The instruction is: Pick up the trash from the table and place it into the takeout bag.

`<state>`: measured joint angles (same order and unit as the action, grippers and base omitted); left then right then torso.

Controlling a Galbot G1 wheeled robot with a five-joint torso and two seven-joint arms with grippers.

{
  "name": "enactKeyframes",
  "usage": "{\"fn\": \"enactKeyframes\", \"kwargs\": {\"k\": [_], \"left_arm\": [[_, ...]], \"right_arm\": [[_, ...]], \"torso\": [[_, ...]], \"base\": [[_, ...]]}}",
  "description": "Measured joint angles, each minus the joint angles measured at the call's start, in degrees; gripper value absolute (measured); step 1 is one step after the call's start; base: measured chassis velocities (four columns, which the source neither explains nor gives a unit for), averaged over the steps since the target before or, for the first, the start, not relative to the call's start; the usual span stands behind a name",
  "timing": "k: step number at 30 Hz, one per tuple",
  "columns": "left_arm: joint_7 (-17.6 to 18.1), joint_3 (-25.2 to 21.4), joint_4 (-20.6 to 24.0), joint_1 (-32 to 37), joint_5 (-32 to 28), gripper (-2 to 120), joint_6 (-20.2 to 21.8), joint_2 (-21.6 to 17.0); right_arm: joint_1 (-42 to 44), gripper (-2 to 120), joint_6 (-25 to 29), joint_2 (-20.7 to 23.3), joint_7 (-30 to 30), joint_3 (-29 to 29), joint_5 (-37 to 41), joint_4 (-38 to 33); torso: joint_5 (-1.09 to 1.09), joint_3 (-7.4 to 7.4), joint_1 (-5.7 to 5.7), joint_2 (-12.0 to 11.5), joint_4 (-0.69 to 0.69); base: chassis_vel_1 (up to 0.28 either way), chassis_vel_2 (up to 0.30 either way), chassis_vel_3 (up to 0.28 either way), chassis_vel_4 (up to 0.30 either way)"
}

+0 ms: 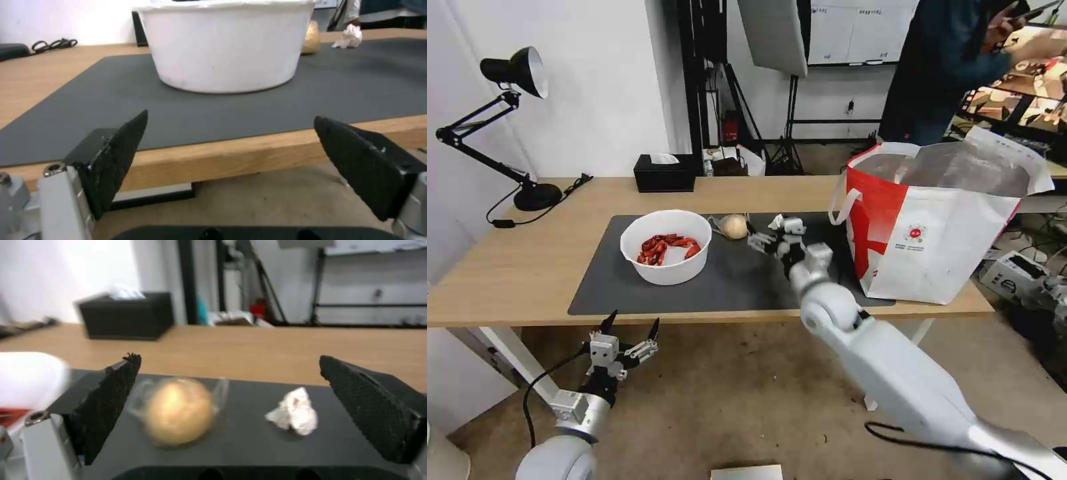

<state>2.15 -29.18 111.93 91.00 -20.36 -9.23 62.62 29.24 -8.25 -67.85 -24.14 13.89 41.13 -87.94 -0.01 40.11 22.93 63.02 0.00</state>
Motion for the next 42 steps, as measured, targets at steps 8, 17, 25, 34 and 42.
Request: {"fn": "enactKeyframes", "kwargs": {"k": [8, 17, 25, 34, 42], "left_arm": [[0.14, 0.18, 0.34, 0.24, -0.02, 100, 0.22, 0.54], [0.14, 0.28, 0.36, 0.42, -0.03, 100, 0.23, 0.62], [0.15, 1.00, 0.51, -0.01, -0.58, 100, 0.42, 0.58], [0.12, 1.03, 0.85, 0.23, -1.47, 100, 1.13, 0.76], [0.11, 1.01, 0.73, -0.10, -1.51, 100, 1.24, 0.39]], "right_arm": [[-8.97, 100, -6.18, -5.86, -9.26, 2.15, 3.42, 12.75], [-13.42, 100, -9.15, -10.05, -14.29, 1.92, 3.78, 22.55], [-14.94, 100, -11.27, -11.68, -16.81, 1.82, 4.04, 24.64], [-16.13, 100, -14.18, -13.26, -18.80, 2.09, 5.88, 25.72], [-16.28, 100, -15.20, -14.46, -19.91, 1.67, 5.96, 26.80]], "torso": [[0.00, 0.00, 0.00, 0.00, 0.00], [0.01, 0.00, -0.01, 0.00, 0.00], [0.00, -0.01, -0.01, 0.00, 0.00], [0.00, -0.01, -0.01, 0.00, 0.01], [0.01, 0.00, -0.01, 0.01, 0.00]], "base": [[0.000, 0.000, 0.000, 0.000], [0.000, 0.000, 0.000, 0.000], [0.000, 0.000, 0.000, 0.000], [0.000, 0.000, 0.000, 0.000], [0.000, 0.000, 0.000, 0.000]]}}
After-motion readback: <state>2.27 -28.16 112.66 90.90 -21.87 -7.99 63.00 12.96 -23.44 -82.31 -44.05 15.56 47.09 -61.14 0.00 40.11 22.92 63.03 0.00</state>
